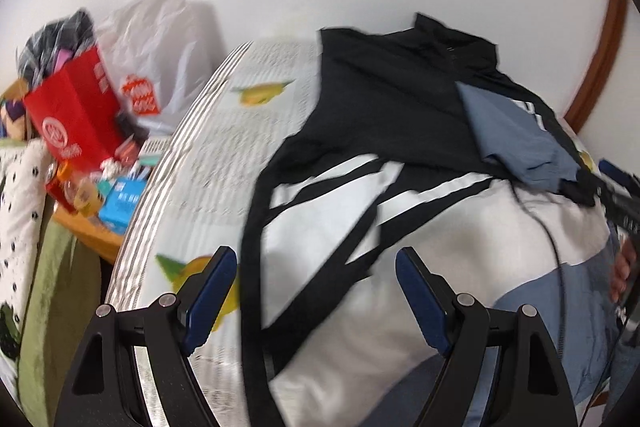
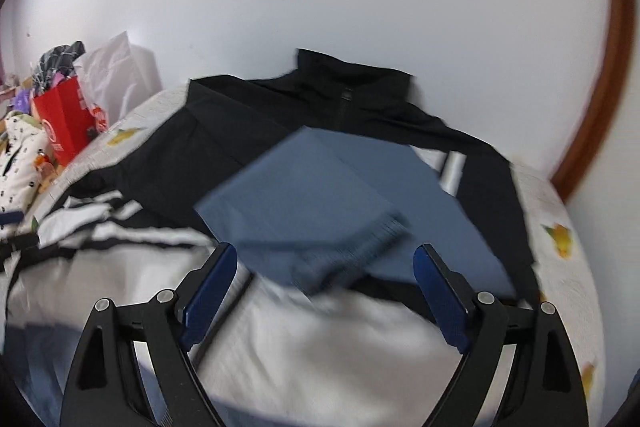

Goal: Fold large clothes
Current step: 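Fold the blue sleeve across the jacket body with the right gripper, then release, then grasp the blue sleeve cuff with the left gripper and straighten it, then release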

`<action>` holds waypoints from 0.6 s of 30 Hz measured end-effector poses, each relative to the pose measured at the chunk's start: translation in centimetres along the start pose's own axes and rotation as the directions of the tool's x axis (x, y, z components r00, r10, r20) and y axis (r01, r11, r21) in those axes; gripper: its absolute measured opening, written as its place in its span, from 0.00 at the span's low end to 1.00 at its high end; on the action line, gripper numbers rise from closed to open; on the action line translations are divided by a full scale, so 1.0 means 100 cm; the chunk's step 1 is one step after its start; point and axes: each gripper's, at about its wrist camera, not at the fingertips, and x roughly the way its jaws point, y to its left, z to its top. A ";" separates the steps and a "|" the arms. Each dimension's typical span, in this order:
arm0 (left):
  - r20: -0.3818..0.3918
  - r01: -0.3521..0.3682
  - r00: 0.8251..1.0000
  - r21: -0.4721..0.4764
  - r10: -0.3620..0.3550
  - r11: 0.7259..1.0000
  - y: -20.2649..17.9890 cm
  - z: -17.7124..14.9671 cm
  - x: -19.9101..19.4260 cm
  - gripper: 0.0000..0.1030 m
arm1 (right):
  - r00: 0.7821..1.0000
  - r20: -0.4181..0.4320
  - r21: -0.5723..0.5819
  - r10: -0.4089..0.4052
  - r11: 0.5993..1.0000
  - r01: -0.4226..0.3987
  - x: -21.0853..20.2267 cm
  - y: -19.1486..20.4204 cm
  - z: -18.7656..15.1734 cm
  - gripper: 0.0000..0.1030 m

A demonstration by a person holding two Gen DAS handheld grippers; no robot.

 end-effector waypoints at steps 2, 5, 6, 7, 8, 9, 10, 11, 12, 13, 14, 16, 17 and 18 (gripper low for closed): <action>0.016 0.006 1.000 0.029 -0.007 1.000 -0.016 0.006 -0.006 0.78 | 1.000 -0.008 0.022 -0.029 0.999 0.029 -0.015 -0.016 -0.014 0.86; 0.033 0.002 0.999 0.075 -0.005 0.997 -0.041 0.014 -0.012 0.78 | 0.997 -0.014 0.062 -0.075 0.995 0.076 -0.035 -0.044 -0.033 0.86; 0.039 0.003 0.999 0.087 -0.006 0.996 -0.050 0.017 -0.015 0.78 | 0.996 -0.023 0.076 -0.082 0.994 0.084 -0.040 -0.052 -0.037 0.86; 0.042 0.018 0.999 0.099 -0.022 0.995 -0.059 0.020 -0.017 0.78 | 0.996 -0.034 0.107 -0.086 0.990 0.089 -0.047 -0.065 -0.044 0.86; 0.042 0.035 0.998 0.111 -0.040 0.993 -0.069 0.024 -0.019 0.78 | 0.995 -0.043 0.133 -0.085 0.987 0.090 -0.052 -0.075 -0.049 0.86; 0.043 0.044 0.998 0.120 -0.049 0.992 -0.075 0.026 -0.020 0.78 | 0.995 -0.048 0.150 -0.085 0.984 0.091 -0.055 -0.083 -0.052 0.86; 0.046 0.049 0.997 0.131 -0.055 0.990 -0.086 0.029 -0.021 0.78 | 0.995 -0.057 0.183 -0.087 0.978 0.097 -0.061 -0.096 -0.058 0.86; 0.049 0.051 0.997 0.142 -0.059 0.988 -0.095 0.031 -0.022 0.78 | 0.994 -0.059 0.202 -0.090 0.974 0.100 -0.064 -0.104 -0.061 0.86; 0.052 0.055 0.997 0.159 -0.064 0.986 -0.106 0.034 -0.023 0.78 | 0.994 -0.061 0.221 -0.094 0.970 0.106 -0.068 -0.112 -0.065 0.85; 0.052 0.060 0.996 0.169 -0.070 0.984 -0.114 0.036 -0.023 0.78 | 0.993 -0.061 0.242 -0.099 0.964 0.111 -0.073 -0.121 -0.069 0.80; 0.050 0.069 0.996 0.179 -0.079 0.981 -0.122 0.039 -0.023 0.78 | 0.993 -0.059 0.260 -0.101 0.959 0.113 -0.078 -0.131 -0.073 0.71; 0.035 0.097 0.994 0.207 -0.106 0.974 -0.139 0.044 -0.020 0.78 | 0.992 -0.063 0.279 -0.108 0.952 0.121 -0.086 -0.145 -0.079 0.67; 0.030 0.108 0.993 0.221 -0.117 0.969 -0.148 0.047 -0.018 0.78 | 0.990 -0.062 0.292 -0.123 0.947 0.136 -0.092 -0.155 -0.082 0.64; 0.029 0.111 0.992 0.230 -0.121 0.967 -0.154 0.048 -0.017 0.78 | 0.990 -0.061 0.297 -0.130 0.944 0.142 -0.095 -0.160 -0.083 0.63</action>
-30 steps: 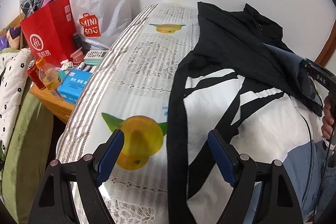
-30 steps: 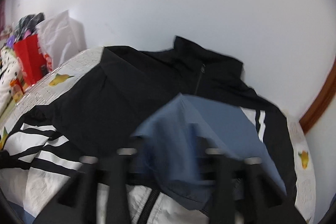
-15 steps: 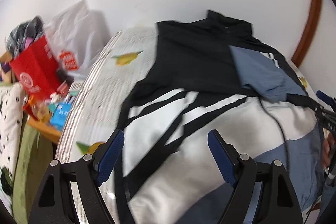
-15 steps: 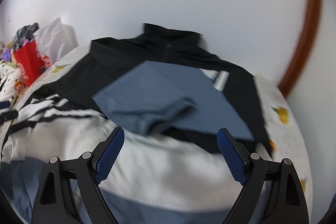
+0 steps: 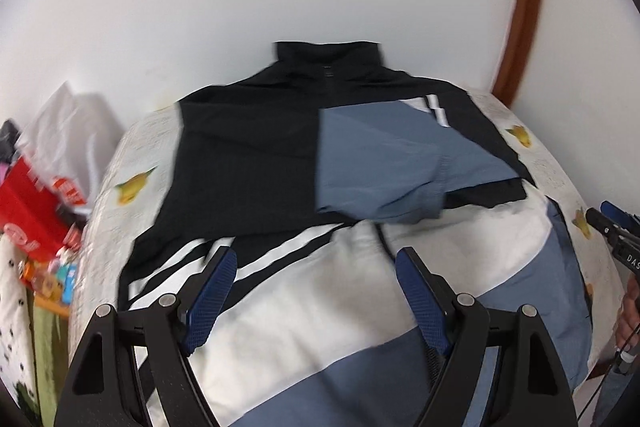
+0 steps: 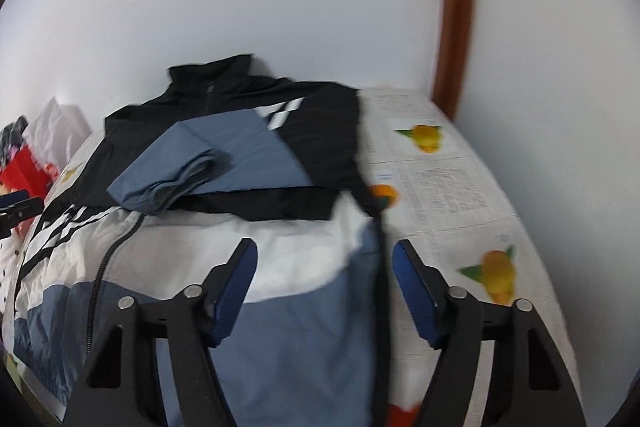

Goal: Fold large clothes
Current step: 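Grasp the blue sleeve cuff with the left gripper and straighten it, then release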

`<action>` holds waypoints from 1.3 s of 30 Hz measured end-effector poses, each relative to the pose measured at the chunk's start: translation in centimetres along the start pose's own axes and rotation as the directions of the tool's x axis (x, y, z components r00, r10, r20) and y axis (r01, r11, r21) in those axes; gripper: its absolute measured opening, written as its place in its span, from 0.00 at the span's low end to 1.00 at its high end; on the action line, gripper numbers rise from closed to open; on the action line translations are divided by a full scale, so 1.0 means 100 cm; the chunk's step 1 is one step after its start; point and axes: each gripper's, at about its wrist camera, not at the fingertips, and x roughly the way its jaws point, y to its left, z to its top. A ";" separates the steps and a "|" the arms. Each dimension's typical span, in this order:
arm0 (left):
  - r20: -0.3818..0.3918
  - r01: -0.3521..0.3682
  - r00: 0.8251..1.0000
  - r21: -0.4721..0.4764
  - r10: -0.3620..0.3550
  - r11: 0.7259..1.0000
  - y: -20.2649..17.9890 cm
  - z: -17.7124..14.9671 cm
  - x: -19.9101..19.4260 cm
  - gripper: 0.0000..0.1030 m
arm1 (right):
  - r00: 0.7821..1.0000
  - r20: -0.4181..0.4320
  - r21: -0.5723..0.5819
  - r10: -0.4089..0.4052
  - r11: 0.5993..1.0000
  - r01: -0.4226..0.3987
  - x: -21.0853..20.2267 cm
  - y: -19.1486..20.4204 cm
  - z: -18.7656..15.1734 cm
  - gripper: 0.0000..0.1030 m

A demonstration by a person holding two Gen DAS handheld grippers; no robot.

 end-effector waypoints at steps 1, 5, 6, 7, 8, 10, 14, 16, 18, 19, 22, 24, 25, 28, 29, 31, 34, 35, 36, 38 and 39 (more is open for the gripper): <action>-0.002 0.004 1.000 0.011 -0.004 1.000 -0.007 0.004 0.004 0.78 | 1.000 0.003 0.007 -0.013 1.000 0.013 -0.004 -0.009 0.000 0.62; -0.014 0.039 0.999 0.045 -0.038 0.998 -0.032 0.019 0.022 0.78 | 0.999 0.006 0.043 -0.047 0.998 0.047 -0.006 -0.035 0.003 0.62; -0.016 0.046 0.999 0.050 -0.045 0.998 -0.038 0.021 0.026 0.78 | 0.999 0.004 0.051 -0.048 0.998 0.048 -0.006 -0.041 0.002 0.62; -0.018 0.057 0.998 0.060 -0.056 0.997 -0.044 0.024 0.031 0.78 | 0.999 0.001 0.062 -0.051 0.997 0.051 -0.005 -0.047 0.002 0.62; -0.020 0.066 0.998 0.069 -0.065 0.995 -0.049 0.027 0.036 0.78 | 0.998 0.002 0.069 -0.056 0.996 0.056 -0.003 -0.054 0.003 0.62; -0.022 0.073 0.997 0.088 -0.071 0.993 -0.060 0.032 0.047 0.78 | 0.998 0.008 0.072 -0.069 0.995 0.069 0.001 -0.062 0.003 0.62; -0.056 0.099 0.994 0.120 -0.093 0.988 -0.079 0.038 0.074 0.78 | 0.997 0.005 0.081 -0.074 0.994 0.073 0.014 -0.076 0.007 0.62; -0.081 0.113 0.991 0.131 -0.103 0.985 -0.089 0.038 0.091 0.78 | 0.997 0.000 0.081 -0.072 0.994 0.072 0.021 -0.079 0.009 0.62; -0.098 0.115 0.990 0.137 -0.102 0.984 -0.095 0.038 0.104 0.76 | 0.997 -0.006 0.076 -0.071 0.995 0.071 0.028 -0.080 0.009 0.62; -0.107 0.117 0.989 0.139 -0.103 0.983 -0.098 0.037 0.111 0.72 | 0.998 -0.009 0.072 -0.069 0.995 0.069 0.031 -0.080 0.009 0.62; -0.138 0.119 0.985 0.147 -0.099 0.982 -0.105 0.034 0.129 0.66 | 0.997 -0.024 0.053 -0.068 0.996 0.069 0.041 -0.079 0.007 0.62; -0.149 0.114 0.985 0.154 -0.091 0.981 -0.108 0.032 0.137 0.62 | 0.997 -0.035 0.047 -0.069 0.996 0.071 0.046 -0.078 0.006 0.62; -0.151 0.100 0.986 0.161 -0.076 0.982 -0.110 0.030 0.141 0.56 | 0.997 -0.040 0.046 -0.069 0.996 0.071 0.049 -0.077 0.005 0.62; -0.148 0.088 0.987 0.172 -0.063 0.981 -0.109 0.030 0.145 0.40 | 0.996 -0.057 0.040 -0.063 0.997 0.065 0.055 -0.070 0.003 0.62; -0.152 0.093 0.986 0.170 -0.067 0.981 -0.107 0.030 0.146 0.34 | 0.996 -0.059 0.035 -0.062 0.997 0.064 0.055 -0.068 0.003 0.62; -0.134 0.098 0.988 0.150 -0.078 0.984 -0.099 0.033 0.138 0.14 | 0.996 -0.059 0.020 -0.060 0.998 0.061 0.055 -0.060 0.004 0.62; -0.095 0.115 0.990 0.104 -0.105 0.988 -0.079 0.040 0.120 0.10 | 0.998 -0.047 -0.010 -0.051 0.999 0.051 0.049 -0.042 0.008 0.62; -0.076 0.116 0.991 0.082 -0.110 0.990 -0.070 0.042 0.112 0.10 | 0.998 -0.039 -0.023 -0.044 0.999 0.043 0.047 -0.034 0.010 0.62; -0.051 0.111 0.993 0.057 -0.108 0.992 -0.056 0.045 0.101 0.10 | 0.999 -0.031 -0.034 -0.035 0.999 0.034 0.045 -0.025 0.013 0.62; -0.012 0.089 0.996 0.019 -0.089 0.996 -0.032 0.048 0.087 0.09 | 1.000 -0.018 -0.054 -0.022 0.998 0.021 0.043 -0.009 0.019 0.62; 0.006 0.078 0.997 -0.007 -0.078 0.997 -0.017 0.050 0.080 0.09 | 1.000 -0.011 -0.062 -0.014 0.998 0.013 0.041 -0.001 0.022 0.62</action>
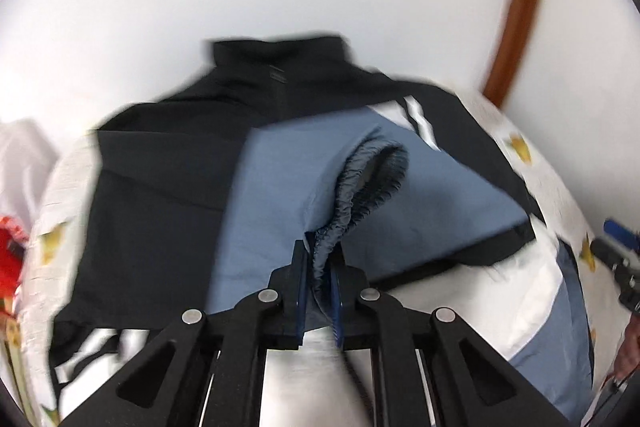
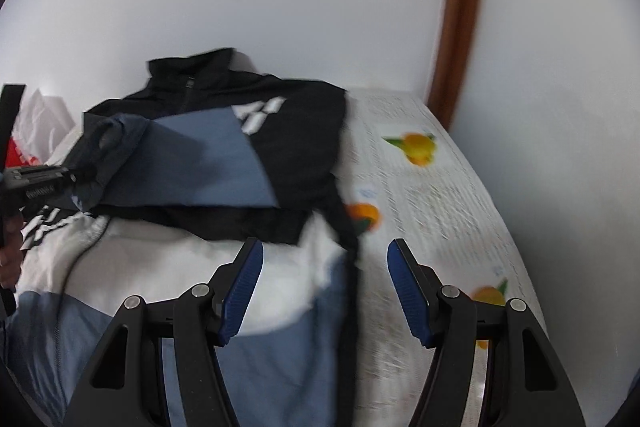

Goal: Fold large clothes
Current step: 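Grasp the blue sleeve cuff with the left gripper and straighten it, then release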

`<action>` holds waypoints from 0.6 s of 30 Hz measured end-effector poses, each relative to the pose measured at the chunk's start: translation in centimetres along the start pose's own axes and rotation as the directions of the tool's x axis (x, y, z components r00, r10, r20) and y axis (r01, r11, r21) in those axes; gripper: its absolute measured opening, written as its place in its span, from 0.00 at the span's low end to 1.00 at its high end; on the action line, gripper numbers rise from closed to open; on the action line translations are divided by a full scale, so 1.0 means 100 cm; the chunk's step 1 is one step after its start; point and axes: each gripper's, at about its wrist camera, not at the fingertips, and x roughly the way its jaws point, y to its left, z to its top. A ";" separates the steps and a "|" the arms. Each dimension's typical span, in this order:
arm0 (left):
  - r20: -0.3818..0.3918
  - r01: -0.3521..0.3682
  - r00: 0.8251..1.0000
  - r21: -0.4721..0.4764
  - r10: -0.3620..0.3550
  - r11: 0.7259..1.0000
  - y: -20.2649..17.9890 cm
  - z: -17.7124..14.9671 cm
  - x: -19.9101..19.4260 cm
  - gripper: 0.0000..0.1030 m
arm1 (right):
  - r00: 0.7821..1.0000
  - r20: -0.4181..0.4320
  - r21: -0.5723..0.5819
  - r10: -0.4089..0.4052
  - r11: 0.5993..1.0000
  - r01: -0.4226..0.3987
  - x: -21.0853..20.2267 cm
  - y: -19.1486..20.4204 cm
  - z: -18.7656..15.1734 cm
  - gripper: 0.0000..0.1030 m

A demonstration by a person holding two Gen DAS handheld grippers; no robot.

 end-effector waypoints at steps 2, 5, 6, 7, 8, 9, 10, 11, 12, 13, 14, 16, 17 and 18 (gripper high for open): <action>0.032 -0.027 0.999 -0.063 0.029 0.998 0.034 0.003 -0.015 0.09 | 0.999 0.019 -0.021 0.029 0.999 -0.028 -0.002 0.019 0.009 0.62; 0.049 -0.051 0.997 -0.146 0.059 0.988 0.080 0.007 -0.024 0.09 | 0.998 0.026 -0.041 0.060 0.997 -0.059 0.002 0.043 0.022 0.62; 0.049 -0.055 0.997 -0.167 0.064 0.984 0.092 0.007 -0.025 0.09 | 0.997 0.026 -0.046 0.069 0.997 -0.068 0.004 0.050 0.026 0.62; 0.049 -0.063 0.996 -0.196 0.074 0.979 0.106 0.006 -0.025 0.09 | 0.997 0.024 -0.050 0.078 0.996 -0.076 0.007 0.057 0.030 0.62; 0.049 -0.075 0.995 -0.220 0.088 0.973 0.119 0.004 -0.024 0.09 | 0.996 0.021 -0.055 0.086 0.995 -0.085 0.011 0.065 0.034 0.62; 0.043 -0.085 0.994 -0.234 0.098 0.968 0.128 0.003 -0.022 0.09 | 0.996 0.019 -0.058 0.090 0.994 -0.089 0.015 0.069 0.037 0.62; 0.027 -0.095 0.994 -0.258 0.105 0.962 0.141 0.000 -0.016 0.09 | 0.995 0.017 -0.063 0.096 0.994 -0.095 0.019 0.075 0.039 0.62; 0.016 -0.093 0.995 -0.275 0.101 0.957 0.149 -0.003 -0.013 0.09 | 0.995 0.013 -0.067 0.100 0.993 -0.099 0.024 0.080 0.042 0.62; 0.000 -0.087 0.996 -0.296 0.091 0.951 0.158 -0.007 -0.007 0.09 | 0.995 0.009 -0.070 0.101 0.993 -0.100 0.028 0.082 0.043 0.62; -0.020 -0.081 0.997 -0.314 0.078 0.946 0.164 -0.011 0.000 0.09 | 0.995 0.002 -0.074 0.097 0.993 -0.097 0.034 0.085 0.044 0.62; -0.038 -0.076 0.997 -0.329 0.067 0.941 0.170 -0.015 0.008 0.09 | 0.996 -0.007 -0.078 0.089 0.993 -0.089 0.040 0.087 0.044 0.62; -0.062 -0.078 0.996 -0.340 0.060 0.937 0.177 -0.020 0.018 0.10 | 0.997 -0.026 -0.078 0.074 0.994 -0.076 0.052 0.088 0.044 0.62; -0.071 -0.087 0.995 -0.342 0.067 0.936 0.177 -0.022 0.021 0.10 | 0.997 -0.036 -0.075 0.067 0.995 -0.069 0.057 0.087 0.044 0.62; -0.082 -0.108 0.993 -0.337 0.085 0.935 0.178 -0.024 0.024 0.13 | 0.997 -0.044 -0.071 0.058 0.996 -0.061 0.062 0.086 0.044 0.62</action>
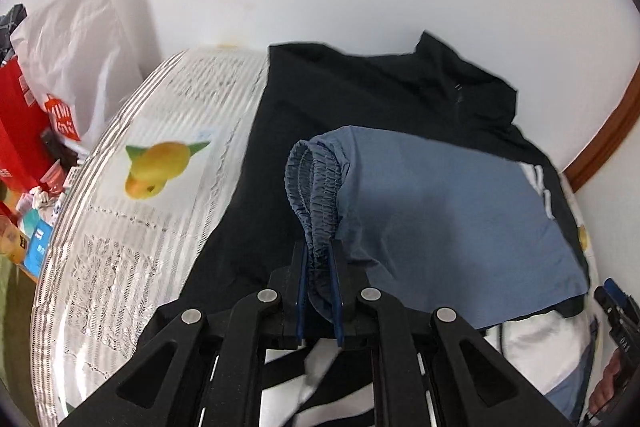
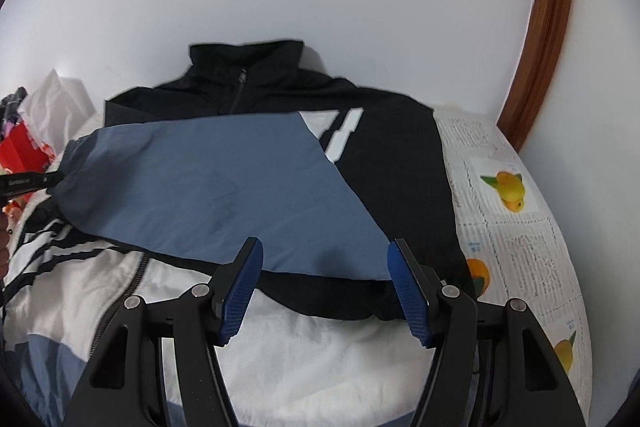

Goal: Fold large clothes

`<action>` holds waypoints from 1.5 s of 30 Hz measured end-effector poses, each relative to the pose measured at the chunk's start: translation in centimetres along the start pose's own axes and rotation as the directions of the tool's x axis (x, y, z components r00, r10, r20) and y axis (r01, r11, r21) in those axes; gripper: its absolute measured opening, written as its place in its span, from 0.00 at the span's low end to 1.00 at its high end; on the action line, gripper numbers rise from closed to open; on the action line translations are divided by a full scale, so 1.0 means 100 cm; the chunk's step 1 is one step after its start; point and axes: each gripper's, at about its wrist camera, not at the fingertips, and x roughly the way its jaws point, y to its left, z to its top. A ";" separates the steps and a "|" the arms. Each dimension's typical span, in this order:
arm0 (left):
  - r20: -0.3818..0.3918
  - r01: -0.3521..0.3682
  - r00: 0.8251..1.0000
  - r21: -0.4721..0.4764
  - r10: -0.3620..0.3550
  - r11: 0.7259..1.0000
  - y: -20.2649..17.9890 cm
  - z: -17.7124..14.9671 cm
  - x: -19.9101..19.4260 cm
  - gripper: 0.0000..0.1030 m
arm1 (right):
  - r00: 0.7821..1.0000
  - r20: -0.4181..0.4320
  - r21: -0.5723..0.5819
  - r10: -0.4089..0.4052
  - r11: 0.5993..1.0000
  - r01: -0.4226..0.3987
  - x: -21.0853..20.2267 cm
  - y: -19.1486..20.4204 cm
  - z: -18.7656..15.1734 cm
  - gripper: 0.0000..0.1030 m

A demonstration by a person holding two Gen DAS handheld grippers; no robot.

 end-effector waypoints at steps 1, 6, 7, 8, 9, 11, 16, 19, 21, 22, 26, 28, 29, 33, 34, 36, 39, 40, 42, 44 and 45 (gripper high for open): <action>0.002 -0.042 0.999 0.004 0.042 0.999 0.002 -0.002 0.003 0.13 | 1.000 -0.009 0.004 -0.010 1.000 0.010 0.005 -0.002 -0.001 0.62; -0.006 -0.041 0.999 -0.024 0.041 0.999 0.010 -0.009 0.004 0.13 | 0.997 -0.054 0.038 -0.059 0.997 0.061 0.020 -0.016 -0.007 0.62; -0.005 -0.039 0.999 -0.026 0.039 0.999 0.012 -0.011 0.001 0.13 | 0.996 -0.062 0.047 -0.067 0.996 0.070 0.021 -0.018 -0.008 0.62; -0.001 -0.039 0.999 -0.025 0.039 0.999 0.013 -0.012 -0.002 0.14 | 0.995 -0.063 0.056 -0.076 0.995 0.079 0.021 -0.020 -0.009 0.62; 0.005 -0.043 0.999 -0.022 0.043 0.999 0.013 -0.013 -0.006 0.14 | 0.995 -0.058 0.062 -0.083 0.994 0.087 0.019 -0.022 -0.009 0.62; 0.015 -0.049 0.999 -0.016 0.050 0.999 0.013 -0.016 -0.014 0.14 | 0.994 -0.039 0.067 -0.103 0.992 0.106 0.010 -0.025 -0.011 0.62; 0.052 -0.065 0.996 -0.012 0.066 0.998 0.013 -0.025 -0.042 0.14 | 0.988 -0.008 0.077 -0.155 0.985 0.155 -0.019 -0.036 -0.022 0.62; 0.067 -0.065 0.996 -0.010 0.066 0.998 0.016 -0.035 -0.061 0.14 | 0.984 -0.008 0.089 -0.179 0.980 0.179 -0.037 -0.046 -0.034 0.62; 0.067 -0.053 0.996 -0.004 0.053 0.999 0.019 -0.042 -0.071 0.14 | 0.981 -0.011 0.102 -0.195 0.976 0.195 -0.049 -0.056 -0.046 0.62; 0.066 -0.039 0.997 0.001 0.039 0.999 0.022 -0.049 -0.079 0.19 | 0.981 -0.021 0.108 -0.191 0.975 0.193 -0.054 -0.061 -0.052 0.63; 0.067 -0.044 0.997 0.009 0.043 0.999 0.032 -0.076 -0.098 0.41 | 0.988 -0.074 0.161 -0.133 0.977 0.143 -0.070 -0.082 -0.082 0.64; 0.062 -0.048 0.997 0.014 0.047 0.999 0.038 -0.090 -0.104 0.52 | 0.988 -0.095 0.178 -0.118 0.975 0.133 -0.073 -0.088 -0.098 0.64; 0.058 -0.050 0.997 0.016 0.049 0.999 0.042 -0.096 -0.106 0.52 | 0.988 -0.109 0.186 -0.108 0.974 0.127 -0.074 -0.091 -0.108 0.64; 0.034 -0.056 0.998 0.015 0.056 0.998 0.056 -0.124 -0.112 0.61 | 0.989 -0.142 0.212 -0.048 0.974 0.077 -0.076 -0.091 -0.142 0.64; 0.023 -0.066 0.998 0.014 0.066 0.998 0.060 -0.134 -0.111 0.62 | 0.989 -0.143 0.214 -0.037 0.975 0.067 -0.075 -0.090 -0.148 0.64; 0.008 -0.067 0.998 0.011 0.066 0.998 0.065 -0.147 -0.111 0.62 | 0.987 -0.157 0.214 -0.025 0.975 0.059 -0.073 -0.086 -0.158 0.64; -0.024 -0.039 0.999 0.017 0.039 0.999 0.068 -0.166 -0.106 0.62 | 0.987 -0.162 0.202 -0.022 0.978 0.055 -0.071 -0.080 -0.167 0.64; -0.032 -0.035 0.999 0.021 0.036 0.999 0.067 -0.170 -0.105 0.62 | 0.987 -0.160 0.200 -0.023 0.978 0.055 -0.069 -0.080 -0.168 0.64; -0.027 -0.041 0.999 0.035 0.042 0.999 0.065 -0.177 -0.105 0.62 | 0.985 -0.168 0.199 -0.027 0.978 0.061 -0.066 -0.079 -0.170 0.64; -0.020 -0.068 0.997 0.060 0.069 0.996 0.060 -0.182 -0.107 0.62 | 0.986 -0.163 0.193 -0.040 0.979 0.071 -0.066 -0.077 -0.172 0.63; -0.016 -0.076 0.997 0.063 0.077 0.995 0.058 -0.184 -0.108 0.62 | 0.986 -0.162 0.186 -0.046 0.980 0.077 -0.066 -0.076 -0.173 0.63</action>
